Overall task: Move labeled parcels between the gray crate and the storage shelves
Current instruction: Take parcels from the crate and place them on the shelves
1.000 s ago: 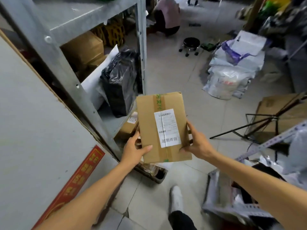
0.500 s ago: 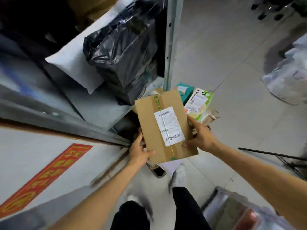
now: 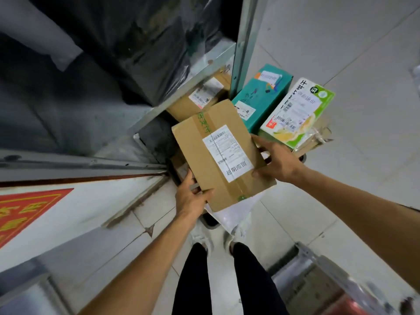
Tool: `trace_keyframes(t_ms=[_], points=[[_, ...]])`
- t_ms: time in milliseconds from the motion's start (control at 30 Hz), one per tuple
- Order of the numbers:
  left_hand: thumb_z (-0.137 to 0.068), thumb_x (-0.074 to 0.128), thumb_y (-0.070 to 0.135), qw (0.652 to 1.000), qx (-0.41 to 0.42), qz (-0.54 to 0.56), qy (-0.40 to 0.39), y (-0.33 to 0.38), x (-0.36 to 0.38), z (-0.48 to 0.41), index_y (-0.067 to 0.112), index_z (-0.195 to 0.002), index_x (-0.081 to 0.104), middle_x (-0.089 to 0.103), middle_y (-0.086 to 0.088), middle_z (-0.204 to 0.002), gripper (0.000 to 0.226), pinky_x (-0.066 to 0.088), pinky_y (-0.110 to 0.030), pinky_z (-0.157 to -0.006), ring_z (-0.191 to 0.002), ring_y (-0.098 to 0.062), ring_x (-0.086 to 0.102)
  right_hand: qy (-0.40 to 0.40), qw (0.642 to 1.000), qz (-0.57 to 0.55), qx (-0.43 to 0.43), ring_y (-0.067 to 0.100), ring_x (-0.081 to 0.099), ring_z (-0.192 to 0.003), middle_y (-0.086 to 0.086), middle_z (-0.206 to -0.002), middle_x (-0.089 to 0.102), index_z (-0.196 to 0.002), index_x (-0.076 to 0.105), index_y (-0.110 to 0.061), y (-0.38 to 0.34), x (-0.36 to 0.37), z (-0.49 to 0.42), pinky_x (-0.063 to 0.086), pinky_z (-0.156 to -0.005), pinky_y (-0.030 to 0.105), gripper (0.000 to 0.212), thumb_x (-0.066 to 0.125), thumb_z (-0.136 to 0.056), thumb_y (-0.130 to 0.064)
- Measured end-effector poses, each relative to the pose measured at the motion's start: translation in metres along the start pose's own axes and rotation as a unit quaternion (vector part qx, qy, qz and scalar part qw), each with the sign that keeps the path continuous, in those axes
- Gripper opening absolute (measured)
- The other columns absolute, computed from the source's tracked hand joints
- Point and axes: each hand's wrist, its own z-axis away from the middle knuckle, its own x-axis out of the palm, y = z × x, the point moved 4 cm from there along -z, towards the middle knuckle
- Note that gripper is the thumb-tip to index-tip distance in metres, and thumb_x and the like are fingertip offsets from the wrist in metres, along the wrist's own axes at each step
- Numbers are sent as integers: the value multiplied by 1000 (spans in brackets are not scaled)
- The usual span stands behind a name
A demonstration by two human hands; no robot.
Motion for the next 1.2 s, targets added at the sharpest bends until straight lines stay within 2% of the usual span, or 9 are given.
trace_keyframes(t_ms=[133, 300, 400, 600, 767, 900, 1033, 1133, 1200], points=[[-74, 79, 0, 1000, 1, 9, 18, -19, 8, -21, 31, -139, 50, 68, 1, -112, 78, 55, -46, -91, -108, -17, 64, -24, 999, 26, -1, 29, 52, -121, 5, -140, 48, -155, 18, -25, 8, 5, -26, 45, -103, 49, 102, 80, -75, -10], [-73, 79, -2, 999, -9, 26, 20, -36, 17, -36, 39, -128, 55, 70, 7, -102, 73, 55, -48, -90, -99, -11, 66, -51, 997, 52, 18, 29, 50, -125, 4, -144, 44, -155, 14, -27, 20, 13, -45, 41, -104, 46, 99, 77, -80, -9], [-71, 81, 2, 999, -23, 36, 14, -45, 16, -42, 50, -118, 58, 72, 11, -100, 70, 54, -49, -91, -103, -13, 66, -54, 997, 42, 32, 28, 51, -123, 1, -143, 45, -154, 15, -30, 26, 16, -47, 43, -102, 49, 99, 77, -80, -10], [-67, 84, 18, 999, -29, 28, -17, -44, 12, -44, 38, -133, 54, 71, 10, -109, 75, 53, -48, -94, -108, -15, 65, -54, 998, 25, 34, 23, 52, -117, 3, -141, 47, -155, 15, -31, 24, 14, -45, 46, -99, 42, 101, 77, -79, -8], [-82, 73, 6, 998, -45, 16, -36, -34, 8, -43, 31, -142, 45, 66, -6, -114, 70, 59, -29, -74, -108, -21, 63, -41, 998, 23, 37, 25, 50, -123, 6, -141, 48, -155, 15, -31, 21, 13, -40, 43, -101, 39, 99, 76, -80, -7], [-80, 77, 12, 995, -51, -57, -56, -24, 3, -38, 35, -148, 32, 62, -4, -112, 85, 57, -37, -81, -102, -18, 62, -41, 995, 83, 33, 30, 48, -127, 10, -146, 44, -155, 7, -31, 19, 15, -32, 40, -108, 44, 93, 70, -87, -18], [-79, 78, 14, 976, 34, -212, -41, 12, -6, -20, 32, -120, 54, 60, 15, -83, 51, 47, -20, -74, -82, -2, 61, -25, 986, 165, 16, 34, 50, -124, 16, -148, 40, -155, 3, -17, 1, 2, -1, 42, -105, 47, 86, 58, -94, -42], [-76, 79, 17, 955, 83, -282, -34, 56, -14, -2, 18, -127, 57, 65, 1, -107, 55, 53, -32, -89, -99, -18, 65, -3, 983, 182, 0, 33, 52, -121, 15, -142, 45, -150, 23, -11, -23, -25, 39, 44, -102, 45, 74, 53, -94, -49], [-75, 79, 22, 923, 125, -357, -69, 95, -12, 18, 19, -122, 59, 63, -2, -115, 52, 50, -38, -96, -106, -20, 61, -8, 979, 204, 11, 33, 53, -118, 14, -137, 50, -146, 33, -11, -38, -47, 73, 45, -101, 43, 71, 51, -92, -54]])
